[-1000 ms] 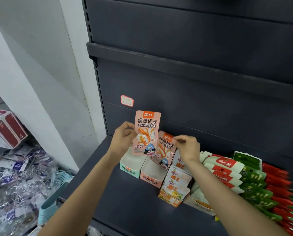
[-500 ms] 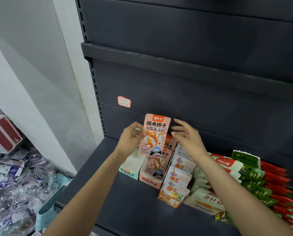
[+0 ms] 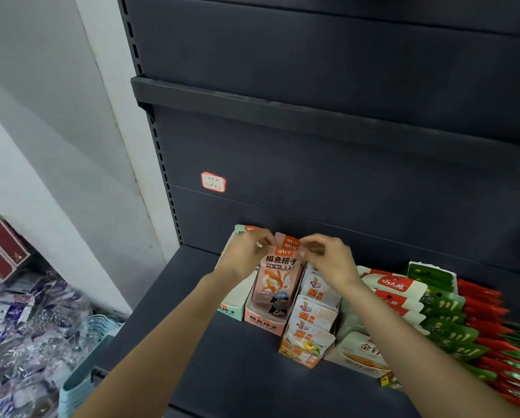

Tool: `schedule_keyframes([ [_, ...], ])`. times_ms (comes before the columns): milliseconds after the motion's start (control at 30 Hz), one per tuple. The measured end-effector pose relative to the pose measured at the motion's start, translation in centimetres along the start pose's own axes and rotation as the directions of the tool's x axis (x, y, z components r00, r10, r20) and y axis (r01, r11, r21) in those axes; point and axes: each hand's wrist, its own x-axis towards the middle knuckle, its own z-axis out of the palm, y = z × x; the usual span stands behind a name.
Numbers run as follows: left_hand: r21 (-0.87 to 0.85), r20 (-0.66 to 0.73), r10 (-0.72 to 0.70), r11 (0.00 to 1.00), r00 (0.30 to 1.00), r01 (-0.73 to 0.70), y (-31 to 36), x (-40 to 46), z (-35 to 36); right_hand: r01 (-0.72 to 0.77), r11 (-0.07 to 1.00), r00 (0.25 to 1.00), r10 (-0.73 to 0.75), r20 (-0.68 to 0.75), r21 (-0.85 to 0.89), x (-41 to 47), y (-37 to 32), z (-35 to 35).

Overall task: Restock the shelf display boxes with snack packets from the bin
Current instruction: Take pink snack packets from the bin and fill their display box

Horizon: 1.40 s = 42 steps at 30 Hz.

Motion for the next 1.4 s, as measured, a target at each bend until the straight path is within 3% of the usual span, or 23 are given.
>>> schedule_keyframes([
  [167, 0.121, 0.006, -0.010, 0.993, 1.000, 0.010, -1.0, 0.0, 1.6, -0.059, 0.992, 0.996, 0.066, 0.058, -0.115, 0.1, -0.1, -0.1],
  [500, 0.046, 0.095, -0.008, 0.999, 0.995, 0.004, -2.0, 1.5, 1.5, -0.041, 0.966, 0.994, 0.065, 0.086, -0.254, 0.2, 0.0, 0.1],
  [700, 0.190, -0.008, 0.032, 0.981, 0.999, -0.030, -2.1, 1.9, 2.4, -0.029, 0.967, 0.997, 0.045, 0.059, -0.254, 0.2, 0.0, 0.3],
  [1200, 0.248, -0.219, 0.170, 0.962, 0.961, -0.114, 1.7, -3.8, -0.1, 0.063, 0.998, 0.993, -0.066, -0.097, -0.029, -4.0, -2.7, -0.3],
  [1400, 0.285, -0.275, 0.042, 0.958, 0.960, 0.040, 4.9, -11.8, -0.7, 0.160, 0.985, 0.986, -0.163, -0.041, -0.067, -10.7, -3.5, 0.1],
])
